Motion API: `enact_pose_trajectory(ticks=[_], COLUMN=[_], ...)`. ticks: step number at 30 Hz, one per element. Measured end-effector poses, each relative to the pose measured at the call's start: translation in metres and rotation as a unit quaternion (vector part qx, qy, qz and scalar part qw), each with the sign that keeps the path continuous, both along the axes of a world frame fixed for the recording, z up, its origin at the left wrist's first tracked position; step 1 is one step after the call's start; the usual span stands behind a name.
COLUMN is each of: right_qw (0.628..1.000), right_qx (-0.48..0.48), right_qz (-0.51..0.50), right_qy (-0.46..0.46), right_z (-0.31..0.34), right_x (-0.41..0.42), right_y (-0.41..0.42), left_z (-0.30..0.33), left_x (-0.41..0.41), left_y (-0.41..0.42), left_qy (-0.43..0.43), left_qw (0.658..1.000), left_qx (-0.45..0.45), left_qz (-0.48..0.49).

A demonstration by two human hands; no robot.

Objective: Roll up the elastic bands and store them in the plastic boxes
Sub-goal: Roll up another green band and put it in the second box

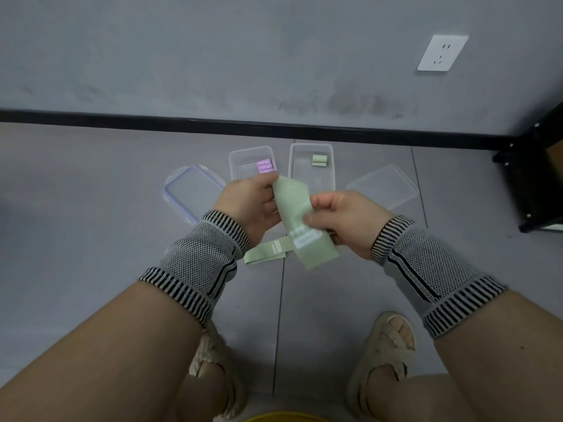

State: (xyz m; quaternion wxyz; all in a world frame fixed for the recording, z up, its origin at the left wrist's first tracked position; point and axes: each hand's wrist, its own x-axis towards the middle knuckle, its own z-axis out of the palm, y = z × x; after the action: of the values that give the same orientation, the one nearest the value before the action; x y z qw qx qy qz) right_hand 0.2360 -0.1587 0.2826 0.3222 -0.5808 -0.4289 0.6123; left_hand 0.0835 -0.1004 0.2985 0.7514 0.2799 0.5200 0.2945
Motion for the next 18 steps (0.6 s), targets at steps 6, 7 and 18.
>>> enact_pose_trajectory(ticks=[6,7,18], right_qw=[0.950,0.938,0.948], right_qx=[-0.049,-0.059,-0.076], right_qz=[0.224,0.246,0.130], right_qy=[-0.214,-0.239,-0.279], right_z=[-0.004,-0.006,-0.015], right_x=[0.005,0.005,0.007], right_y=[-0.011,-0.012,-0.005], left_z=[0.006,0.008,0.011], left_x=[-0.008,-0.009,-0.008], left_y=[0.014,0.016,0.006], left_qy=[-0.017,-0.017,0.060], left_qw=[0.996,0.996,0.964], left_qx=[0.025,0.040,0.259], left_qz=[0.079,0.080,0.021])
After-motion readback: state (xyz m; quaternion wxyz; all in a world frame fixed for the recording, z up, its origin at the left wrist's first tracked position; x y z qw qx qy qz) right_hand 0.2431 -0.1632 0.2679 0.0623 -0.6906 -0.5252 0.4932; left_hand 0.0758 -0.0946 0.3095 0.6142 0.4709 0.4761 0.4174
